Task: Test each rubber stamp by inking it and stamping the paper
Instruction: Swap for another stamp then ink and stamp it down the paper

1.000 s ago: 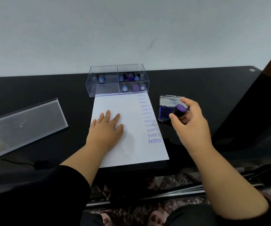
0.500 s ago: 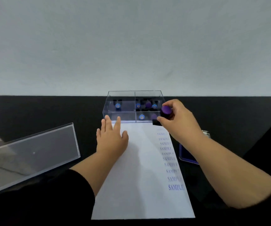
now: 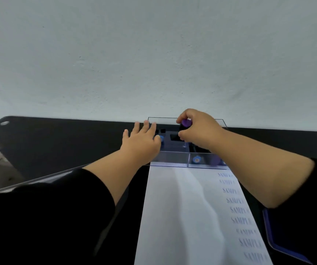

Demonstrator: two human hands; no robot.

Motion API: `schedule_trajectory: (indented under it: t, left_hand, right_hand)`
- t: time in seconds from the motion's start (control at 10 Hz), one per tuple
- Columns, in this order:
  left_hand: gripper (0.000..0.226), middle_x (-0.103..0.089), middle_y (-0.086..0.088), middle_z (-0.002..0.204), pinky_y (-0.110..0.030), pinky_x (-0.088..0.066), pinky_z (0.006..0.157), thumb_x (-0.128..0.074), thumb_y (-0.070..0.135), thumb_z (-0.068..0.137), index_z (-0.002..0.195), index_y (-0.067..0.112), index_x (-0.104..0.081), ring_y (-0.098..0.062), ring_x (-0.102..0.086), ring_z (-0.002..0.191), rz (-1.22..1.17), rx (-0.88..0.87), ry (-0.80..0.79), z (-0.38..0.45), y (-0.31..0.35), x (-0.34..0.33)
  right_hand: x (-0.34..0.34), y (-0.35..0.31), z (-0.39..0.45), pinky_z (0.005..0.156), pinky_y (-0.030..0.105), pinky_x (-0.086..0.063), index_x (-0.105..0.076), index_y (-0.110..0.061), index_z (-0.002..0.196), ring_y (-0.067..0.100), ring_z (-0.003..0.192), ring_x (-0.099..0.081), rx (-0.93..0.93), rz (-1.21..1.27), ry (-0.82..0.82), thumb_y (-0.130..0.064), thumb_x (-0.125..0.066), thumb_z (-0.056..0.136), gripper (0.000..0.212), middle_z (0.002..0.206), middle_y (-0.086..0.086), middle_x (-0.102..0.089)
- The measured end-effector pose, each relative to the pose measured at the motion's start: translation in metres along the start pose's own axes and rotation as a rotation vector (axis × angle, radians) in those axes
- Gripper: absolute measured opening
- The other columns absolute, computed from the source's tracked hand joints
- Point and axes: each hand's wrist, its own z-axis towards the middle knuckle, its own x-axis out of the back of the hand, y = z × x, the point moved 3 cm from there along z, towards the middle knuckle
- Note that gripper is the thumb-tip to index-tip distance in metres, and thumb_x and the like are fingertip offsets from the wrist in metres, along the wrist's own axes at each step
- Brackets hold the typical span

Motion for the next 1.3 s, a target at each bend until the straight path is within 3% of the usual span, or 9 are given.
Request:
schedule_trajectory:
  t: [0.1,0.3,0.5,0.6,0.8,1.0,1.1,1.2,1.3]
  left_hand:
    - [0.053,0.008,0.004,0.160,-0.048,0.005,0.117,-0.014,0.031,0.102,0.153,0.024,-0.002,-0.021,0.009,0.147,0.030,-0.012,-0.057,0.005,-0.005,-0.007]
    - [0.052,0.004,0.007,0.160,-0.044,0.005,0.117,-0.016,0.031,0.102,0.153,0.024,-0.008,-0.017,0.006,0.147,0.000,-0.042,0.011,0.006,-0.006,-0.015]
    - [0.052,-0.001,0.009,0.160,-0.043,0.005,0.117,-0.018,0.030,0.101,0.152,0.025,-0.012,-0.015,0.002,0.147,-0.048,-0.046,0.043,0.005,-0.007,-0.017]
    - [0.052,-0.002,0.010,0.160,-0.043,0.005,0.116,-0.019,0.030,0.101,0.152,0.025,-0.013,-0.015,0.002,0.147,-0.066,-0.045,0.051,0.005,-0.008,-0.018]
    - [0.052,-0.001,0.010,0.160,-0.043,0.006,0.117,-0.019,0.031,0.101,0.152,0.025,-0.013,-0.015,0.003,0.147,-0.086,-0.050,0.052,0.005,-0.008,-0.018]
    - [0.052,-0.001,0.010,0.160,-0.043,0.006,0.116,-0.019,0.030,0.101,0.152,0.025,-0.012,-0.016,0.003,0.147,-0.088,-0.052,0.056,0.004,-0.008,-0.018]
    - [0.052,-0.001,0.011,0.160,-0.043,0.006,0.117,-0.019,0.030,0.101,0.152,0.025,-0.012,-0.016,0.003,0.147,-0.083,-0.049,0.056,0.003,-0.007,-0.017]
    - [0.052,0.000,0.011,0.160,-0.043,0.006,0.116,-0.018,0.031,0.102,0.152,0.026,-0.012,-0.016,0.004,0.147,-0.072,-0.047,0.054,0.003,-0.007,-0.016]
    - [0.052,0.002,0.010,0.160,-0.044,0.008,0.116,-0.017,0.032,0.102,0.153,0.026,-0.009,-0.016,0.006,0.147,-0.046,-0.047,0.044,0.003,-0.006,-0.015]
  right_hand:
    - [-0.009,-0.001,0.010,0.073,0.024,-0.043,-0.058,-0.019,0.110,0.017,0.090,-0.054,-0.021,-0.130,-0.099,-0.009,-0.060,0.083,0.030,0.100,-0.002,-0.052]
    - [-0.022,-0.005,0.022,0.079,0.028,-0.044,-0.061,-0.013,0.115,0.020,0.101,-0.055,0.096,-0.533,-0.209,-0.012,-0.058,0.087,0.029,0.114,0.004,-0.060]
    - [-0.030,-0.011,0.029,0.068,0.028,-0.041,-0.061,-0.019,0.110,0.019,0.096,-0.054,0.184,-0.869,-0.299,-0.026,-0.066,0.083,0.028,0.107,0.000,-0.061]
    - [-0.030,-0.014,0.033,0.060,0.026,-0.034,-0.060,-0.022,0.107,0.015,0.088,-0.048,0.189,-0.906,-0.378,-0.033,-0.074,0.075,0.037,0.095,-0.007,-0.056]
    - [-0.030,-0.014,0.038,0.059,0.025,-0.033,-0.061,-0.031,0.107,0.008,0.072,-0.044,0.177,-0.919,-0.498,-0.036,-0.079,0.068,0.043,0.072,-0.018,-0.045]
    - [-0.036,-0.009,0.040,0.056,0.018,-0.035,-0.063,-0.027,0.113,0.009,0.083,-0.049,0.182,-0.927,-0.605,-0.031,-0.076,0.075,0.040,0.080,-0.017,-0.052]
    - [-0.033,-0.007,0.044,0.071,0.022,-0.041,-0.064,-0.024,0.113,0.011,0.088,-0.055,0.169,-0.905,-0.626,-0.028,-0.074,0.077,0.038,0.102,-0.010,-0.064]
    - [-0.020,-0.011,0.058,0.070,0.016,-0.045,-0.069,-0.022,0.102,0.003,0.075,-0.056,0.166,-0.723,-0.551,-0.023,-0.072,0.080,0.023,0.092,-0.008,-0.068]
    - [-0.007,-0.015,0.078,0.063,0.016,-0.038,-0.068,-0.022,0.100,-0.002,0.069,-0.051,0.169,-0.578,-0.371,-0.022,-0.063,0.087,0.014,0.087,-0.006,-0.067]
